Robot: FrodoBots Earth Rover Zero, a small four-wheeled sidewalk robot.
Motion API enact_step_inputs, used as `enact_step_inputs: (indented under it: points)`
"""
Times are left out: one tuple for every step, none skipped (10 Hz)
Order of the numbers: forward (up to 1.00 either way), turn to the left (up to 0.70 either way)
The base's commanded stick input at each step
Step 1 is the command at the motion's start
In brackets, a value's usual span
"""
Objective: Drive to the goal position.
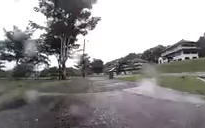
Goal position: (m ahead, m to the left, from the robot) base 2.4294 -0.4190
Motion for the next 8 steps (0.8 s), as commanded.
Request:
enact_step_inputs:
  points:
    - [0.85, 0.0]
    - [0.85, 0.0]
    - [0.85, 0.0]
    - [0.85, 0.0]
    - [0.85, 0.0]
    - [0.85, 0.0]
    - [0.85, 0.0]
    - [0.85, 0.0]
